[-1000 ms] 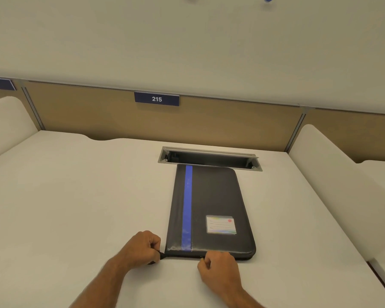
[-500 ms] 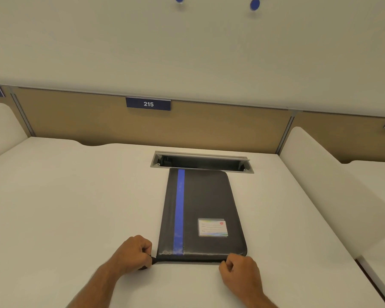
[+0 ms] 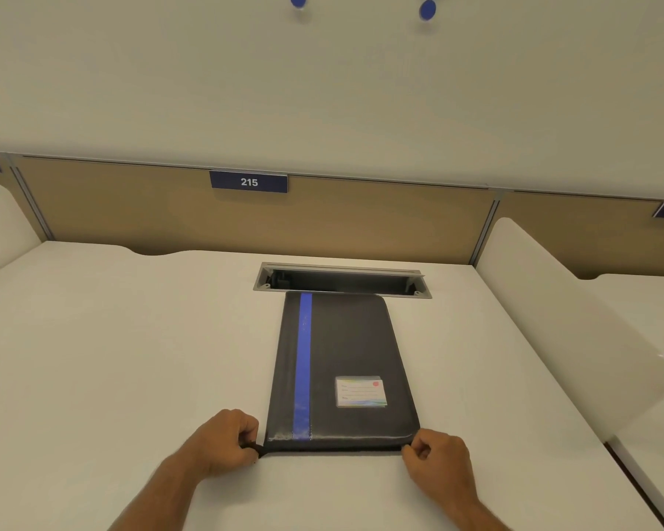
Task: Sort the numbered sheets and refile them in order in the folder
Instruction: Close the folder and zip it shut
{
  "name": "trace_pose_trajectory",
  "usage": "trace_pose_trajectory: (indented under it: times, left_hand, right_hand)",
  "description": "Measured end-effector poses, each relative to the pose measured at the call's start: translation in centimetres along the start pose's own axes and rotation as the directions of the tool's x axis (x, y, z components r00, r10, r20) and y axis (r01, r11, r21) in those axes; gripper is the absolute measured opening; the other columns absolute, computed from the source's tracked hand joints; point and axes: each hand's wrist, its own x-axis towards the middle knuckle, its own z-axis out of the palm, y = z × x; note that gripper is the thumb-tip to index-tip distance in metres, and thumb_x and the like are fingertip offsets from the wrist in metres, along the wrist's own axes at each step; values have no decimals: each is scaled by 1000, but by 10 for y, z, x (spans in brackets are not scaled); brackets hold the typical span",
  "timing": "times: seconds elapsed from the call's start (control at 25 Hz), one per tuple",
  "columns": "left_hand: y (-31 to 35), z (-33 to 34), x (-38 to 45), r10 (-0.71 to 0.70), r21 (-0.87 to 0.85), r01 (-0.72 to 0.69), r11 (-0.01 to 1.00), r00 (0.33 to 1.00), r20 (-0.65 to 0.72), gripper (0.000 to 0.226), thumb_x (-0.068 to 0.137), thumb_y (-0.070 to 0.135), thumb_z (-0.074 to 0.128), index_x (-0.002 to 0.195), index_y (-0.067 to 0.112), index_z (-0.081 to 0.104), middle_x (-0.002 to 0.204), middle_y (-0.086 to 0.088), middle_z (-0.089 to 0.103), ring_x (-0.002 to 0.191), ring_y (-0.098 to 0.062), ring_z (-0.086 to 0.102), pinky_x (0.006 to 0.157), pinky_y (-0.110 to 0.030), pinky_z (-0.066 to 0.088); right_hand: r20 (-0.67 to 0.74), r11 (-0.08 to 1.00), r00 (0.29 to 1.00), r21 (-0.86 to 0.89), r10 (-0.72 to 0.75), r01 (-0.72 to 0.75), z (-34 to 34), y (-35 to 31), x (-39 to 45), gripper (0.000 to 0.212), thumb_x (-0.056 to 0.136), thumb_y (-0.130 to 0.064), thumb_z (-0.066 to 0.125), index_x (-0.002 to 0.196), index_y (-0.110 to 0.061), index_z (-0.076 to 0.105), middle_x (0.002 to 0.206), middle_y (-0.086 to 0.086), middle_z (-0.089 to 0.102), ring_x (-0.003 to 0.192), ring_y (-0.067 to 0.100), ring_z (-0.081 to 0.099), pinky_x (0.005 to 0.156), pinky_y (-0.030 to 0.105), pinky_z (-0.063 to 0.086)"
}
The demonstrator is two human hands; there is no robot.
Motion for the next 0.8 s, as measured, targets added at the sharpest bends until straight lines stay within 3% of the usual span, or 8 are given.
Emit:
trace_pose_trajectory:
  times: [0.12,0.2,0.32,0.4,0.48,0.56,0.64,0.8]
  left_hand:
    - [12,3,5,189,298,-106,949,945,-266,54,66,73,66,57,26,41,53,13,44,52,-8,42,51,-17,31]
    - [40,9,14,392,465,-220,858,865,-314,51,70,75,63,64,31,37,58,16,40,51,-5,38,47,-13,24]
    - [94,32,32,571,560,-406,722,807,-150,37,75,67,56,85,32,56,82,16,56,71,-6,50,52,-16,30]
    - [127,54,40,550,593,-421,686,834,-43,52,81,65,44,110,25,60,108,8,60,95,-15,53,64,-26,43]
    - [155,69,41,495,641,-392,660,868,22,46,90,53,46,117,18,58,118,-2,56,106,-24,51,73,-37,45]
    - [171,79,42,446,671,-388,632,890,94,32,97,33,48,115,9,60,117,-11,57,105,-32,54,75,-42,45]
    - [175,84,43,463,698,-440,565,869,174,29,102,21,43,115,3,63,113,-17,60,101,-37,58,77,-46,48]
    - [166,86,49,550,752,-515,413,798,245,23,102,17,49,107,4,67,100,-13,63,85,-32,64,66,-42,50]
  right_hand:
    - [-14,999,1000,33,28,-28,0,3,1,38,75,-19,82,53,-35,55,47,-16,56,49,14,58,58,21,53]
    - [-20,999,999,40,26,-26,1,6,1,39,74,-19,82,52,-34,54,44,-16,54,47,13,57,57,23,54]
    - [-21,999,1000,38,23,-22,3,7,2,41,73,-18,82,50,-34,51,41,-17,51,44,9,52,53,16,47]
    - [-30,1000,999,25,14,-13,4,8,2,42,72,-20,81,49,-34,48,40,-18,49,43,7,50,52,15,43]
    - [-35,1000,999,8,2,-2,4,10,3,42,71,-22,80,49,-35,47,40,-18,49,43,6,49,53,20,45]
    - [-34,1000,999,6,10,-10,5,13,4,40,71,-24,78,48,-35,47,41,-19,50,44,7,49,54,24,48]
    - [-39,1000,999,15,16,-16,5,15,4,40,72,-24,78,48,-34,47,43,-21,53,43,8,49,54,24,47]
    - [-57,1000,998,8,-4,5,-1,23,8,44,74,-21,79,48,-36,46,42,-19,51,43,8,49,51,17,41]
